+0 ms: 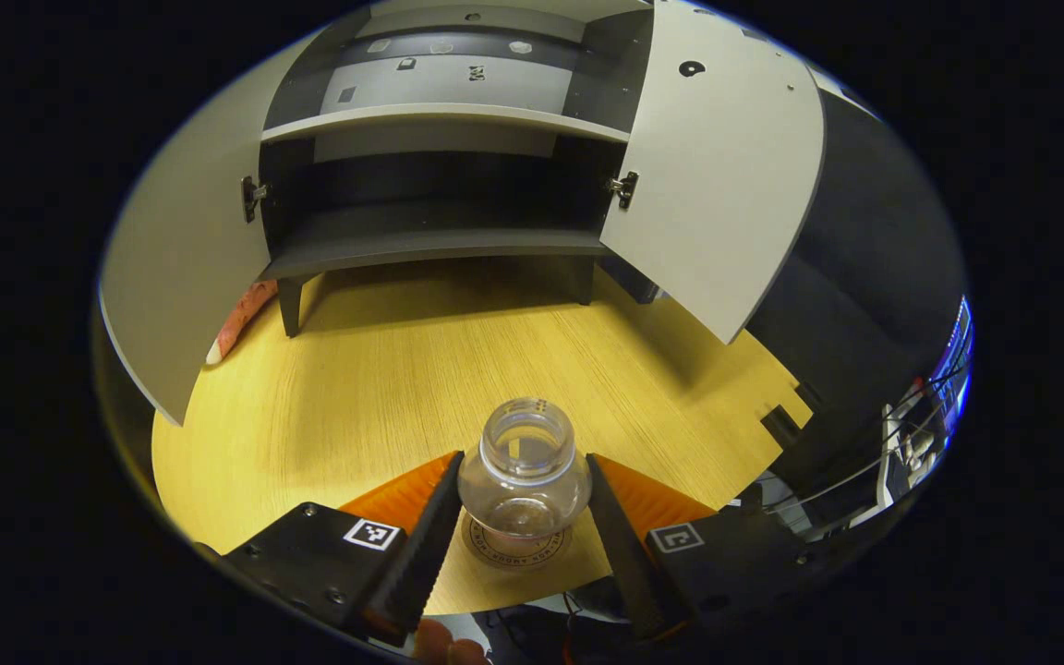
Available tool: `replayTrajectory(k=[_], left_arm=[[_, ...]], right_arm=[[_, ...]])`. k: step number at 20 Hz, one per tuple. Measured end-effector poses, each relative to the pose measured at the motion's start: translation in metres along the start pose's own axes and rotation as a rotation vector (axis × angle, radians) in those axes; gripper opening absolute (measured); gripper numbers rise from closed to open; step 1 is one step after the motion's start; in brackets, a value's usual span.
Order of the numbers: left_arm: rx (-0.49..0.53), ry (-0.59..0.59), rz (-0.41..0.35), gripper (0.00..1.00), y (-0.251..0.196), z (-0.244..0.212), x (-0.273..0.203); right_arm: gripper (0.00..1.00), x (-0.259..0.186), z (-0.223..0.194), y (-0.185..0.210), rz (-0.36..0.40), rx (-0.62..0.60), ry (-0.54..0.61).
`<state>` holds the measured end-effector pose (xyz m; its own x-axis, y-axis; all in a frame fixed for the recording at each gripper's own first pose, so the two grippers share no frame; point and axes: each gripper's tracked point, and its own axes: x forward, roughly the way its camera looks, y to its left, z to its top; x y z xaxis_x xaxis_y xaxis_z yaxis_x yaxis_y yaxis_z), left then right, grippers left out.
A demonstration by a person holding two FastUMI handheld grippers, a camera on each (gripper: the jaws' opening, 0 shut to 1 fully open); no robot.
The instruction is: Grasp the bottle in the cabinet with the left hand and place it on the coaster, then close the right door with the right hand and the left door with the left hand.
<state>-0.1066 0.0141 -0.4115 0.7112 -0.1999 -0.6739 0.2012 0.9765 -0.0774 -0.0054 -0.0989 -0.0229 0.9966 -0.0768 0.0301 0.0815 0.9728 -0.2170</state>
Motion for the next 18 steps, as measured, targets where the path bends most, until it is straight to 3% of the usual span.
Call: replayTrajectory(k=[3,12,18], left_arm=[[0.035,-0.015,-0.002,0.83,-0.005,0.010,-0.007],[0.070,-0.077,-0.002,0.83,-0.018,0.045,-0.029],[0.049,-0.205,0.004,0.83,-0.023,0.106,-0.054]], right_arm=[[0.94,0.002,-0.003,0.001,0.005,0.002,0.001],[0.98,0.001,-0.007,-0.005,-0.006,0.013,0.005],[0.98,0.001,-0.010,-0.014,-0.028,0.019,0.009]])
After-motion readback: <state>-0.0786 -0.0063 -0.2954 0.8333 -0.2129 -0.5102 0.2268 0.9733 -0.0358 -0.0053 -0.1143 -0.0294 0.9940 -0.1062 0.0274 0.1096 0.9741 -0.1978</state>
